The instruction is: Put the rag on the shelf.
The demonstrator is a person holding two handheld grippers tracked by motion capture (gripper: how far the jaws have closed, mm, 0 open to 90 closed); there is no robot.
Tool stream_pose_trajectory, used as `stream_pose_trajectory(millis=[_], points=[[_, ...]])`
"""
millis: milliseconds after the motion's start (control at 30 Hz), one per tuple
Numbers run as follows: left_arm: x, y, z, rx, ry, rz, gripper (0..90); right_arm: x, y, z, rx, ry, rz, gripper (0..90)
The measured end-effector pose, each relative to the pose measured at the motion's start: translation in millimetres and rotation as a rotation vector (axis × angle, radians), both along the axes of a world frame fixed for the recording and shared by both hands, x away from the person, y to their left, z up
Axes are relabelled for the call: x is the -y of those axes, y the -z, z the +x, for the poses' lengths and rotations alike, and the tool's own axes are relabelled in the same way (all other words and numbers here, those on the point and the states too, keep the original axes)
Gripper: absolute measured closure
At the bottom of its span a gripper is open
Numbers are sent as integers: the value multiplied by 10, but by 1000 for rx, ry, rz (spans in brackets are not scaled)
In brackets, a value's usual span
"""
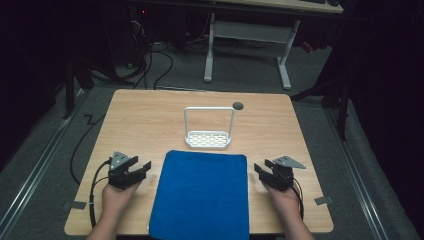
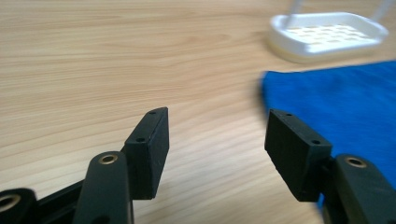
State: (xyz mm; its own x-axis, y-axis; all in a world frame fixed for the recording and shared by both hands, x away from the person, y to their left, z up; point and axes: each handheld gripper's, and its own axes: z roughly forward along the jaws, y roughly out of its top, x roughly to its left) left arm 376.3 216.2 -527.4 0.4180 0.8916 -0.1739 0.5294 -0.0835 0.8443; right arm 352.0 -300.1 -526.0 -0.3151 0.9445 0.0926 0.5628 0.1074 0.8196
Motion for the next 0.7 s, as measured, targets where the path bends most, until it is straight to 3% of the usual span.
stream_pose_trajectory(millis=[100, 200, 333, 533, 567, 700], points=[[-61, -20, 18, -2, -39, -27, 405, 36, -7, -13, 16, 28, -1, 490], [-42, -29, 39, 2, -41, -18, 390, 34, -15, -46, 22, 26, -23, 492], [-5, -8, 56, -24, -39, -7, 384, 45, -40, -63, 27, 8, -9, 505], [124, -48, 76, -53, 9, 63, 375, 11, -61, -42, 16, -41, 37, 526], [169, -54, 45, -20, 37, 82, 406, 6, -60, -41, 22, -54, 34, 533], [244, -70, 13, -16, 93, 51, 468, -57, -65, -65, 40, -88, 28, 554]])
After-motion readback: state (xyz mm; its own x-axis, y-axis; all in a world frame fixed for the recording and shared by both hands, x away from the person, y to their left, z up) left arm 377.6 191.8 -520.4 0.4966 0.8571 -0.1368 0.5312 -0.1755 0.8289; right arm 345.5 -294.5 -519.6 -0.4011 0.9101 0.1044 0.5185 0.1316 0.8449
